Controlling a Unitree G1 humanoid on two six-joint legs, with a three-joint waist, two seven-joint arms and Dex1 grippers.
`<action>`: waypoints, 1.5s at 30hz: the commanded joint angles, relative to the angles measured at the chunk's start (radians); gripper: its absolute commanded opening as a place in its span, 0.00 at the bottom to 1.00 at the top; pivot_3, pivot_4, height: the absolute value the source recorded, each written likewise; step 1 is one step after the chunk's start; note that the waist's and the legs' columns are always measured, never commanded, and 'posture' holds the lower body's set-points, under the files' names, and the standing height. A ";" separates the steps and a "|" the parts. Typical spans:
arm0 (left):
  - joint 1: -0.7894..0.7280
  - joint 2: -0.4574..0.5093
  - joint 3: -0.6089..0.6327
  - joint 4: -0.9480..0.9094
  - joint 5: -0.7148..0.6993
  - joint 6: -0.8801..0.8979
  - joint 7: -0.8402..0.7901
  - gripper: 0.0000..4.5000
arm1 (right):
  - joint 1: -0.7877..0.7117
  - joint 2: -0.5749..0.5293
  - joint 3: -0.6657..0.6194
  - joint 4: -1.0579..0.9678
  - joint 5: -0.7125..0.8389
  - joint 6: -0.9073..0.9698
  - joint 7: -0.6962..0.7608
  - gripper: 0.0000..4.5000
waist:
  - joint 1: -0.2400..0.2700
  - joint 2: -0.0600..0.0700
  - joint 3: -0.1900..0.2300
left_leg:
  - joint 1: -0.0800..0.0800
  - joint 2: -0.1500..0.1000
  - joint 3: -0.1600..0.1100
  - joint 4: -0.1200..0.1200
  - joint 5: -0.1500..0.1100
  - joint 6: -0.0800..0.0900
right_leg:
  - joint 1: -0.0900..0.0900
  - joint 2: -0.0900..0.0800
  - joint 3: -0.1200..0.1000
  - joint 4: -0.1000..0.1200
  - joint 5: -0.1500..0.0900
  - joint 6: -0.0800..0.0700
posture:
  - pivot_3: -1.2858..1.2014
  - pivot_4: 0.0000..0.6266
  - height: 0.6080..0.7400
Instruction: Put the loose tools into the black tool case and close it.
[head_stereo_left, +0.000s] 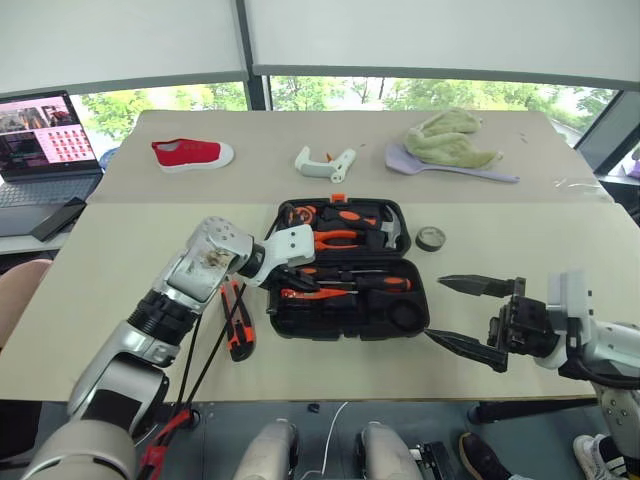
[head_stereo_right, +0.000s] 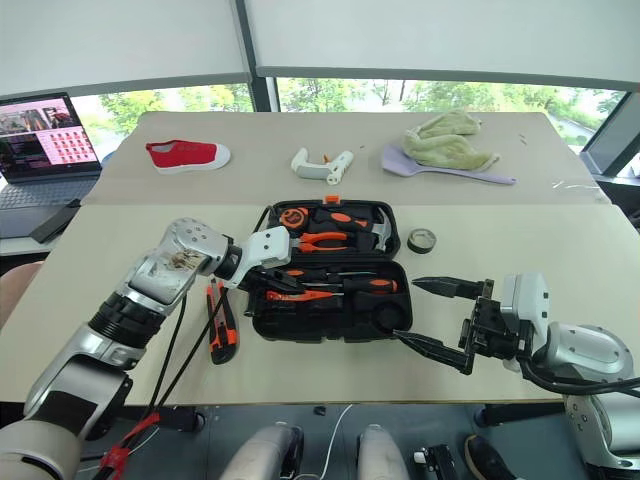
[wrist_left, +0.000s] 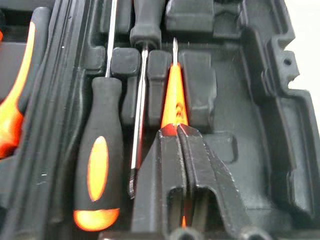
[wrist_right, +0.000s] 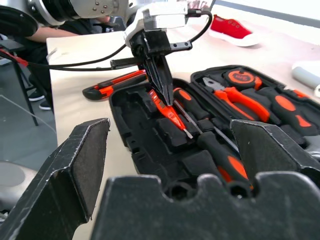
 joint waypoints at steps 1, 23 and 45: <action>0.022 -0.008 0.026 0.007 -0.011 -0.089 0.005 0.01 | 0.008 0.006 -0.029 -0.028 0.021 -0.009 0.001 1.00 | 0.000 0.000 0.000 | 0.000 0.000 0.000 0.000 0.000 0.000 | 0.000 0.000 0.000 0.000 0.000 0.000 | 0.52 0.24 1.00; 0.075 -0.040 0.058 0.041 -0.031 0.030 0.097 0.01 | 0.033 0.017 -0.037 -0.025 0.027 -0.011 0.001 1.00 | 0.004 0.000 0.000 | 0.002 0.000 0.000 0.000 0.000 0.000 | 0.001 0.001 0.000 0.000 0.001 0.000 | 0.52 0.24 1.00; 0.982 0.287 1.059 -0.238 -0.335 -0.125 0.172 0.99 | -0.012 0.056 0.000 0.259 -0.090 -0.302 0.227 1.00 | -0.003 0.001 -0.001 | 0.008 0.005 0.003 -0.007 -0.001 -0.001 | 0.001 -0.002 0.002 -0.003 0.002 -0.003 | 0.52 0.24 1.00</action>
